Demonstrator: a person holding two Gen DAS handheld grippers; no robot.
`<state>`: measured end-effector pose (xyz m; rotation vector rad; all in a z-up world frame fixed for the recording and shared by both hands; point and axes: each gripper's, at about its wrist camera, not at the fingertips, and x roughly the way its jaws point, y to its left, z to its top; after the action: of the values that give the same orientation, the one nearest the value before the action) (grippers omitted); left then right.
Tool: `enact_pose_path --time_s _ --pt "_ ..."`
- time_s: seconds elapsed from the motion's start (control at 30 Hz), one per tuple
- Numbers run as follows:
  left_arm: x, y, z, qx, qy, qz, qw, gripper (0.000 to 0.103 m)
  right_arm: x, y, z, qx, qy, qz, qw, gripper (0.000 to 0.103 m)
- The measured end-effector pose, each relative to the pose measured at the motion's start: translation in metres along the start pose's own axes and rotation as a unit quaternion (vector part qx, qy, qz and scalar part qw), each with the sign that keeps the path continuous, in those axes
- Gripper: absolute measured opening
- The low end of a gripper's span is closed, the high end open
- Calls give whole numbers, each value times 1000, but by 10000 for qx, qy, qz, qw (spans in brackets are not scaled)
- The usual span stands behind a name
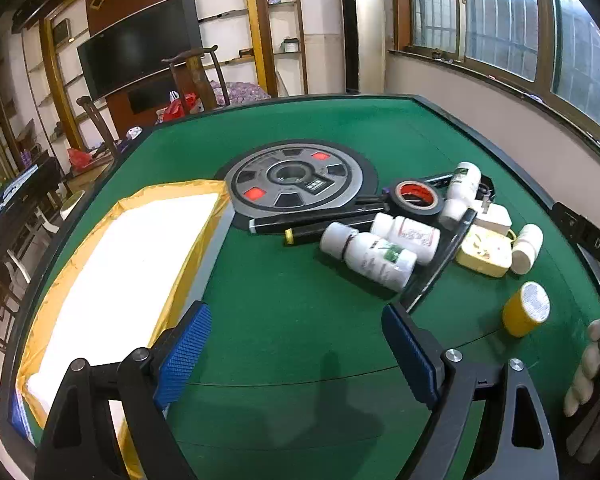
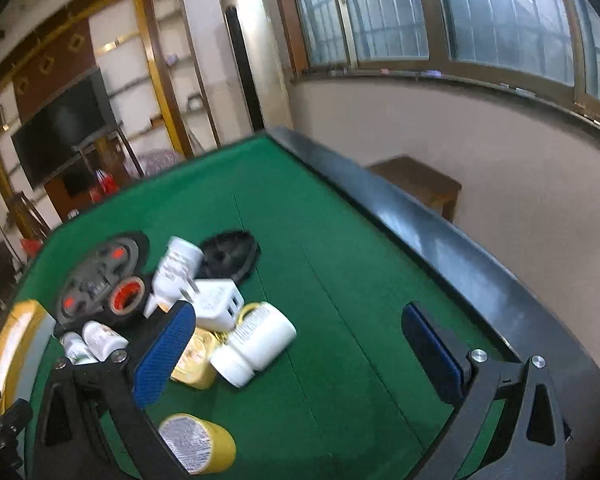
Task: Organize rigid objects
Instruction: 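Grasp the green-label white bottle with left tool while right tool grasps the yellow-rimmed tin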
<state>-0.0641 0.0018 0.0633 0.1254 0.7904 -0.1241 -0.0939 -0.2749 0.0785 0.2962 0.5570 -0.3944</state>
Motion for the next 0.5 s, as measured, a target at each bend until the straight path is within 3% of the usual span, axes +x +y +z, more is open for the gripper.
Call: enact_pose_path --time_s 0.23,0.5 --pt "6 -25 2 262 99 -84 9996 90 -5 3 0 -85 -115 0 9999 103" --pt "22 -30 1 223 350 -132 9991 90 1 -1 1 71 12 130 9999 103"
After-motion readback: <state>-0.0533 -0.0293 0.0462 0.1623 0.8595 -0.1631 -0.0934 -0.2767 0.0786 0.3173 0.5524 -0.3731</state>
